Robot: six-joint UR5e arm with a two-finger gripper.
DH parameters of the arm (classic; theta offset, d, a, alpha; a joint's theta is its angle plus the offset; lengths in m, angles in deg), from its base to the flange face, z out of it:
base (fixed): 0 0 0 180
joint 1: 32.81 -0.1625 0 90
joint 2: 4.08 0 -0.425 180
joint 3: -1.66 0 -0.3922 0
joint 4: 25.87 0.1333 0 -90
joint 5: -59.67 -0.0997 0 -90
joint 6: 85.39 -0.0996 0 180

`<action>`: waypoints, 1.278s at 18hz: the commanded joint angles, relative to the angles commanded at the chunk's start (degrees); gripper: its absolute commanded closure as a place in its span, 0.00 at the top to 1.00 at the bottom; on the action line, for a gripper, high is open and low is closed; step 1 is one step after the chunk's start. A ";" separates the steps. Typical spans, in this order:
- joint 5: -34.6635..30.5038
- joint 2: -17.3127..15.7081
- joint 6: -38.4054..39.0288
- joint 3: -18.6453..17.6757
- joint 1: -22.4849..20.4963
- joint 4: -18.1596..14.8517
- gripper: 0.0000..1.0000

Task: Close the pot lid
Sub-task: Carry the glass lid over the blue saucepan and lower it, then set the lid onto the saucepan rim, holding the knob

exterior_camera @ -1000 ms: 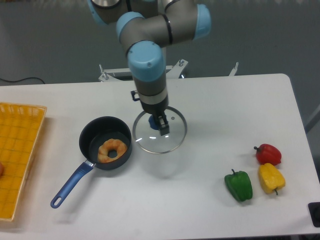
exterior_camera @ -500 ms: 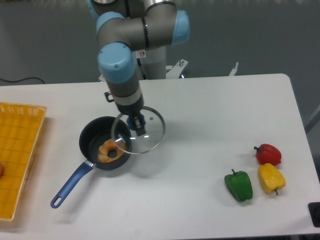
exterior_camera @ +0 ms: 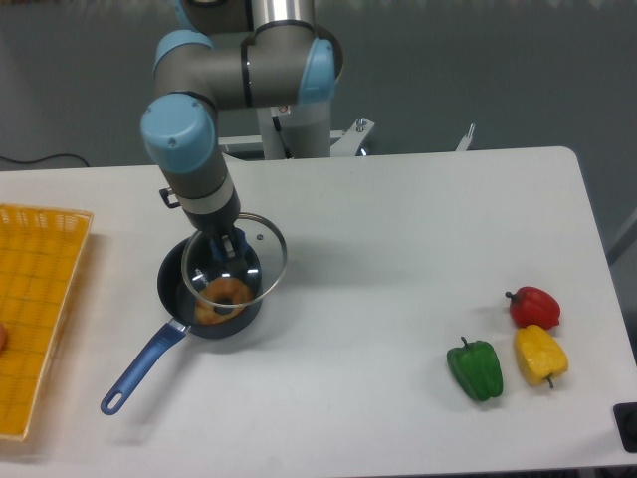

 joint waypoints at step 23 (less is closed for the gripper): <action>1.32 2.46 3.08 0.62 1.76 3.34 0.46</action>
